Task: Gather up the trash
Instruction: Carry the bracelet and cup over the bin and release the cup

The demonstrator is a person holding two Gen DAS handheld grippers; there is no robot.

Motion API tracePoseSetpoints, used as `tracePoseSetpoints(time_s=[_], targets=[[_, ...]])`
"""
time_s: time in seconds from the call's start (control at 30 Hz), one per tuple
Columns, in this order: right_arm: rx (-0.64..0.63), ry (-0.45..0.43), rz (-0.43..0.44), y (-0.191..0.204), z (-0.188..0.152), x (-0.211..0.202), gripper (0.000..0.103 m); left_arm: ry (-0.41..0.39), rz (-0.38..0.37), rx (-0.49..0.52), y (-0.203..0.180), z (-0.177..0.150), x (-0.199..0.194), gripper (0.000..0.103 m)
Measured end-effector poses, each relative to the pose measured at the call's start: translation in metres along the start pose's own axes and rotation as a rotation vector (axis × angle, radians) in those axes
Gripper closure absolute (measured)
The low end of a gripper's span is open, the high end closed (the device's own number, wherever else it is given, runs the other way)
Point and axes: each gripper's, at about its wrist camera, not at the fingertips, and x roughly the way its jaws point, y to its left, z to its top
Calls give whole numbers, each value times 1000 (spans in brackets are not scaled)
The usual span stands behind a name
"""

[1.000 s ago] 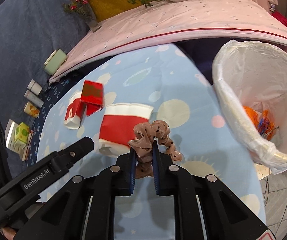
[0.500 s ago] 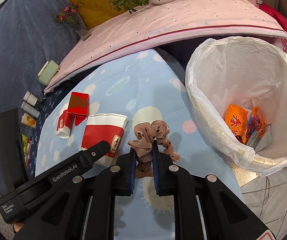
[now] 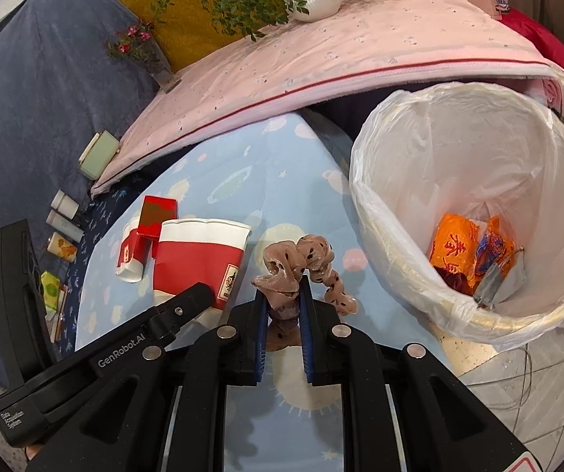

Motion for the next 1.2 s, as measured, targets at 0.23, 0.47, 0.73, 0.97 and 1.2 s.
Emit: tracePoseSetpoints(time_s=[0.23,0.47,0.73,0.97,1.2], targets=[[7,-56,7,-7,12,-23,89,-29,-25,44,-29,7,-12,55],[43,-113,-2,-28,25,-46,89,-43,-50,105,-64,10,-17,55],[107,-167,-27,-67,39,-67,89,-39,-80,182,-109,10,-13,55],[155,-194,-49,-96,45,-79,89,-22,-99,234,-142,7,-4,55],[196,-208,-65,-117,47,-85,89,-3,-108,272,-164,3,5,55]])
